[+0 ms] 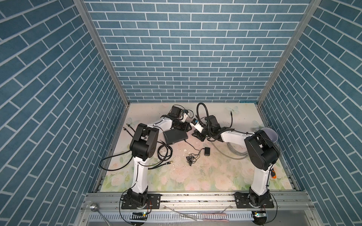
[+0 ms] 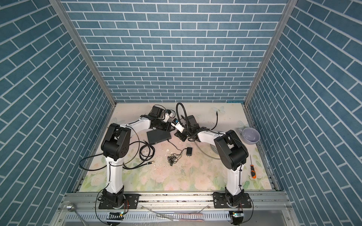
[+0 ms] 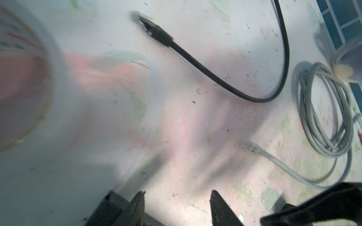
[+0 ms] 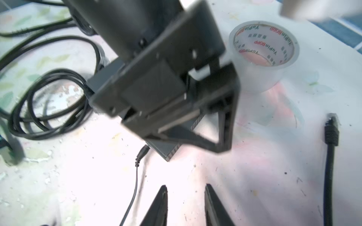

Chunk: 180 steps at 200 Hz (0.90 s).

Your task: Insert the plug into the switch port

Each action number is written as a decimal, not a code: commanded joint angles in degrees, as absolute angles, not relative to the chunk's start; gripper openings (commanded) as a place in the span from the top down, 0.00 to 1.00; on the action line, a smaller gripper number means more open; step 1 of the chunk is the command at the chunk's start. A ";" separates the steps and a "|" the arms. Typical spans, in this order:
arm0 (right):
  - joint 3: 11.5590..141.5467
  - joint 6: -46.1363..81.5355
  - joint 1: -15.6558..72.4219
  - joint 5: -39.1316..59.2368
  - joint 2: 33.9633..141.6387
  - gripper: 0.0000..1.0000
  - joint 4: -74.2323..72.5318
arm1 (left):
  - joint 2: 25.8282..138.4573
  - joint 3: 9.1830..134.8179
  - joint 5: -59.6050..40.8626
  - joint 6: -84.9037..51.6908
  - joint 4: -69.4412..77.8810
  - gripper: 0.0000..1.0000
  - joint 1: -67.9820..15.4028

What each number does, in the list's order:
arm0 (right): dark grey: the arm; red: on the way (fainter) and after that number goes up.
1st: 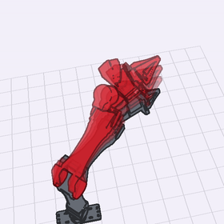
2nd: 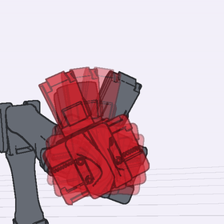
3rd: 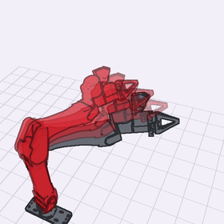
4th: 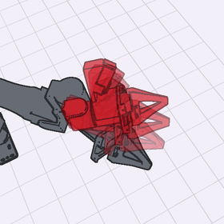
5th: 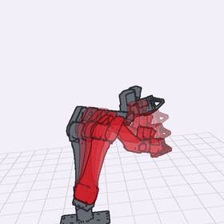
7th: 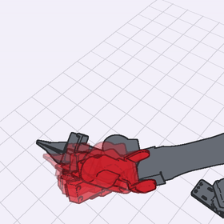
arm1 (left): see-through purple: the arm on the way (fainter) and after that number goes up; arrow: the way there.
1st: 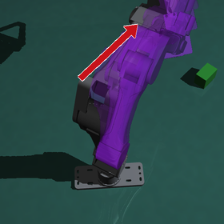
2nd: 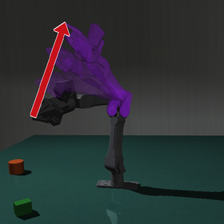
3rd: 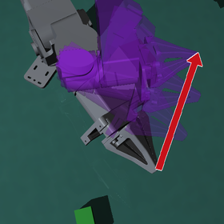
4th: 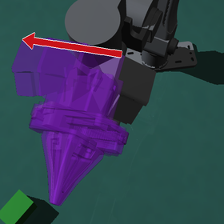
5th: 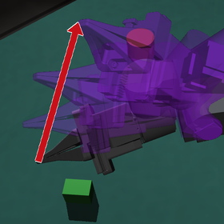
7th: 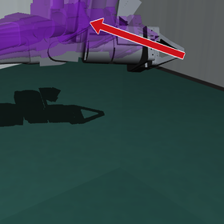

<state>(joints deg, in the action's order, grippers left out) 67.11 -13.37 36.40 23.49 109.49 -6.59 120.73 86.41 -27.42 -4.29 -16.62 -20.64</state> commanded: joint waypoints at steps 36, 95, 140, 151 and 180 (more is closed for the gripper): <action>64.30 2.03 41.78 18.08 108.30 0.56 -10.90 | 114.40 76.28 -20.21 -9.21 -16.02 0.44 -14.36; 68.01 4.92 44.80 13.62 113.47 0.58 -10.44 | 114.97 73.25 -20.49 -10.62 -13.98 0.44 -12.56; 68.40 6.10 45.04 12.48 116.73 0.63 -10.98 | 113.95 72.92 -21.48 -11.07 -14.22 0.44 -12.43; 68.62 6.22 45.09 12.89 117.11 0.65 -11.48 | 113.82 72.62 -21.67 -11.33 -13.98 0.44 -12.48; 69.54 6.24 45.56 13.54 117.77 0.68 -11.65 | 113.91 71.91 -22.32 -11.78 -13.37 0.45 -12.47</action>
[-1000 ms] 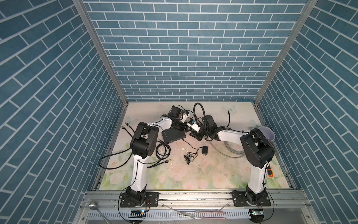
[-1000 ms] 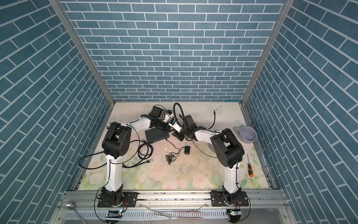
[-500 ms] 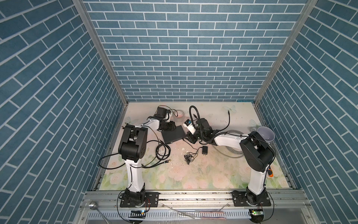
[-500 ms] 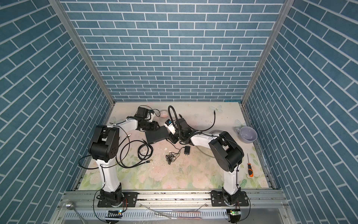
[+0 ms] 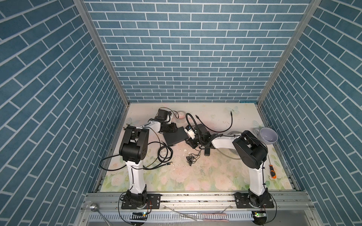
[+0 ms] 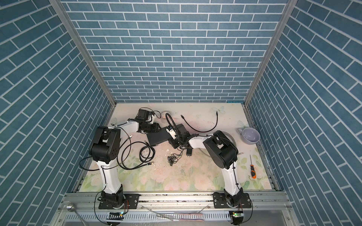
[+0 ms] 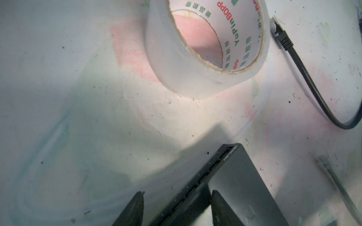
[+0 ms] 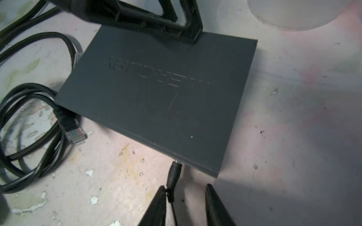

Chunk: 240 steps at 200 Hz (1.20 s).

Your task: Insert the plug into the switch port

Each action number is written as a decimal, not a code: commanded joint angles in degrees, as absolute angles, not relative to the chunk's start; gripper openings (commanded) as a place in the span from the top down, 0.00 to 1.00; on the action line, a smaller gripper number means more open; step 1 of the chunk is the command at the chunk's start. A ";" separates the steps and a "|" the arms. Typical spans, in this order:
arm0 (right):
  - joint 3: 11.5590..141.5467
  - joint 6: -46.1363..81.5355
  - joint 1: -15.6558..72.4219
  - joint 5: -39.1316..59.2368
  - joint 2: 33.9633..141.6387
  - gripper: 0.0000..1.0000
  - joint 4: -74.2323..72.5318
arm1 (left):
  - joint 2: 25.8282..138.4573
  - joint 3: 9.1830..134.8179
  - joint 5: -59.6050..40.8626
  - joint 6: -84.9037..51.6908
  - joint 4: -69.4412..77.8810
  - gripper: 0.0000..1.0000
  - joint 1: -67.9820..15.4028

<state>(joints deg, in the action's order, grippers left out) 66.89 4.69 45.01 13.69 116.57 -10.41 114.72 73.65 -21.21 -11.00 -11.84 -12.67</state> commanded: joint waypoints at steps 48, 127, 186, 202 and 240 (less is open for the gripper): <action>70.68 7.06 46.67 12.22 118.75 0.75 -10.93 | 113.82 71.72 -22.81 -12.32 -12.92 0.45 -13.05; 72.60 6.84 45.53 2.34 118.62 0.97 -3.67 | 113.46 72.08 -23.79 -12.47 -14.61 0.46 -14.79; 74.59 2.27 38.55 12.32 118.10 0.98 0.93 | 114.57 73.90 -25.40 -15.42 -15.03 0.46 -18.71; 74.99 1.17 36.83 14.23 117.91 0.96 2.34 | 114.05 73.07 -24.29 -16.31 -14.48 0.46 -18.61; 74.09 -2.90 34.34 17.22 113.89 0.80 6.57 | 112.90 72.68 -23.50 -18.28 -13.13 0.46 -18.59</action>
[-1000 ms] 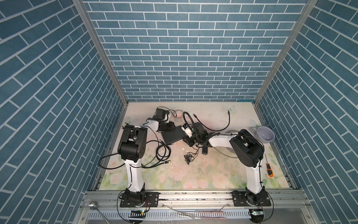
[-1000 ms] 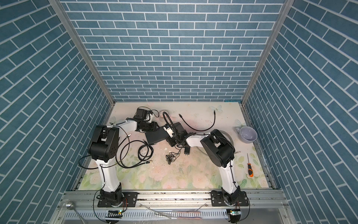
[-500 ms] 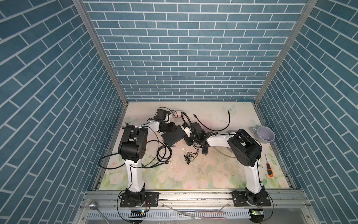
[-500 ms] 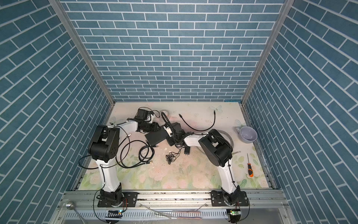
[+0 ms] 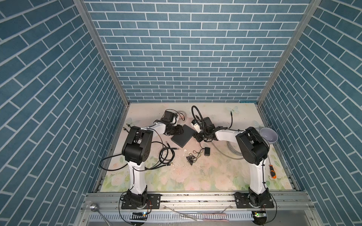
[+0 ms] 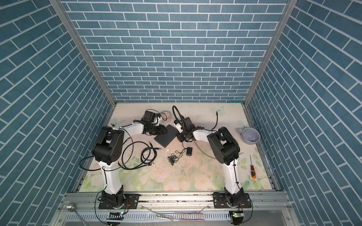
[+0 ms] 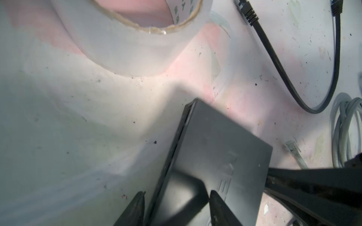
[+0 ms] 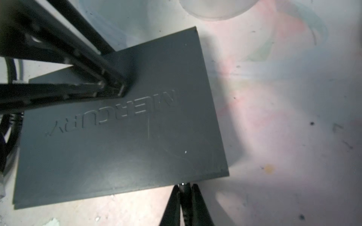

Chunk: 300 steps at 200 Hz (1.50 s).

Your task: Insert the plug into the switch port

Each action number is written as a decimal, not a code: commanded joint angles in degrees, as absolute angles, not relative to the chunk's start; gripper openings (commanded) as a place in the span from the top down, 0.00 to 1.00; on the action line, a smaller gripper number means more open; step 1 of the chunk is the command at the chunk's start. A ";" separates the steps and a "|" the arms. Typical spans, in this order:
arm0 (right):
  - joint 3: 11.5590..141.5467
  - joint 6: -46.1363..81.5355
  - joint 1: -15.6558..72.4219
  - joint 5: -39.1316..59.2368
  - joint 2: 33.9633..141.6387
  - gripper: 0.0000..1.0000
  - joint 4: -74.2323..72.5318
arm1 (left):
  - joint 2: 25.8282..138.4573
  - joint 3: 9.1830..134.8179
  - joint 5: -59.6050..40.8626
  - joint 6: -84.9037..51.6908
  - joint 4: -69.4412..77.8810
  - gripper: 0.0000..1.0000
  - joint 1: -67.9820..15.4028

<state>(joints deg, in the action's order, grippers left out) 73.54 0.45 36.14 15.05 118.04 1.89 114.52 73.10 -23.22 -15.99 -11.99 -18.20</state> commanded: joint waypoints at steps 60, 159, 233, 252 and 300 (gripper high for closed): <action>71.71 -7.18 30.50 23.54 108.63 0.70 10.13 | 113.09 77.42 -21.55 -17.84 -14.58 0.45 -18.67; 72.31 -8.79 35.34 16.05 114.10 0.73 4.65 | 119.92 79.54 -25.12 -16.45 -10.37 0.45 -19.66; 72.60 -7.41 35.69 12.47 116.53 0.85 3.79 | 121.11 79.22 -23.43 -17.88 -9.40 0.45 -20.85; 72.60 -7.20 35.68 12.49 116.96 0.88 3.21 | 121.04 78.96 -23.90 -18.67 -9.03 0.45 -20.96; 72.34 -6.35 35.73 11.98 117.59 0.93 2.05 | 119.20 76.62 -24.27 -20.65 -8.14 0.45 -21.61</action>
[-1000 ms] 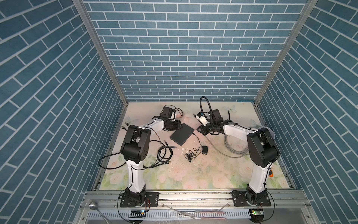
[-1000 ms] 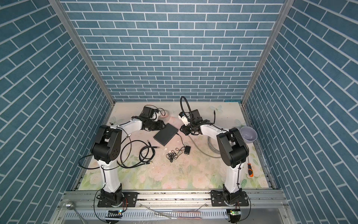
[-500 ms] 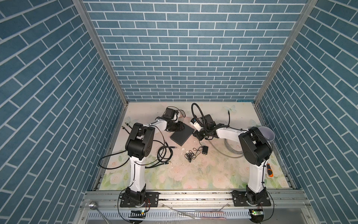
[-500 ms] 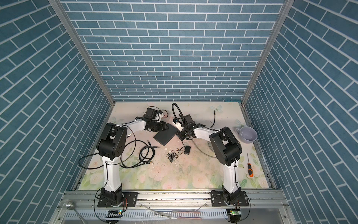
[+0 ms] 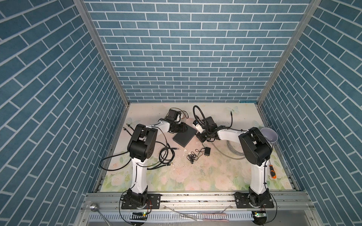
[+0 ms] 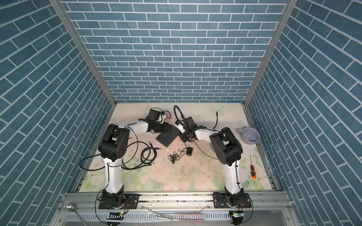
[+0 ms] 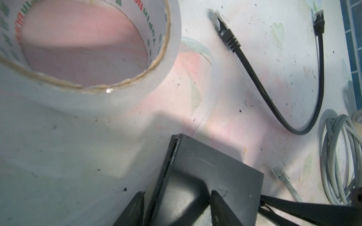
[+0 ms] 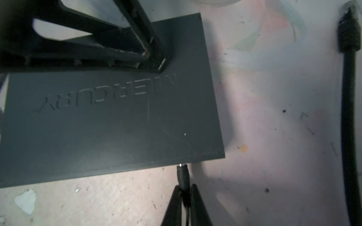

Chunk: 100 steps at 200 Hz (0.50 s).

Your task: Insert the plug into the switch port

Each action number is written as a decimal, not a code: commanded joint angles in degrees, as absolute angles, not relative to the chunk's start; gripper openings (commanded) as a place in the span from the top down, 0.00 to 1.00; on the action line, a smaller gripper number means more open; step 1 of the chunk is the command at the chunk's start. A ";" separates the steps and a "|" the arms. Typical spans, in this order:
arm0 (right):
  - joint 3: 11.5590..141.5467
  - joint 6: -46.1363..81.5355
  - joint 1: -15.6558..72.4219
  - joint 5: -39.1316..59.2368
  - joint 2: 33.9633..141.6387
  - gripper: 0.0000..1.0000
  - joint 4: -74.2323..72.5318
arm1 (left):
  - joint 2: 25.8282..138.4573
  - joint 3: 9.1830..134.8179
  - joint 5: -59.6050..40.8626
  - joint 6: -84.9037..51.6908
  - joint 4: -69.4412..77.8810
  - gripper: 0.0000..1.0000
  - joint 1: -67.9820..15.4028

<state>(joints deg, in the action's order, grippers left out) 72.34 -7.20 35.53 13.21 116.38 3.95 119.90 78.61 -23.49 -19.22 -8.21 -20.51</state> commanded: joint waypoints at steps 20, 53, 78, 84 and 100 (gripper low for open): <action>72.25 -5.39 35.68 11.98 117.60 0.97 1.13 | 119.25 76.64 -24.81 -21.14 -8.28 0.46 -21.97; 72.07 -3.93 35.72 11.61 117.11 1.00 -0.85 | 119.09 76.37 -26.07 -21.97 -8.92 0.47 -23.37; 72.33 -5.57 35.68 13.88 117.16 1.00 -0.94 | 118.83 76.53 -26.99 -20.12 -9.88 0.47 -23.56; 72.41 -6.28 35.68 14.78 117.08 1.00 -0.64 | 118.85 77.49 -26.25 -18.35 -11.61 0.46 -23.49; 72.08 -7.90 35.61 16.22 116.72 1.00 -0.07 | 119.16 80.33 -24.48 -14.77 -16.34 0.44 -23.19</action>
<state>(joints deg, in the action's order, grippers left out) 72.34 -6.07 35.16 12.43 116.40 3.38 119.59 78.06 -23.53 -19.64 -7.88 -21.58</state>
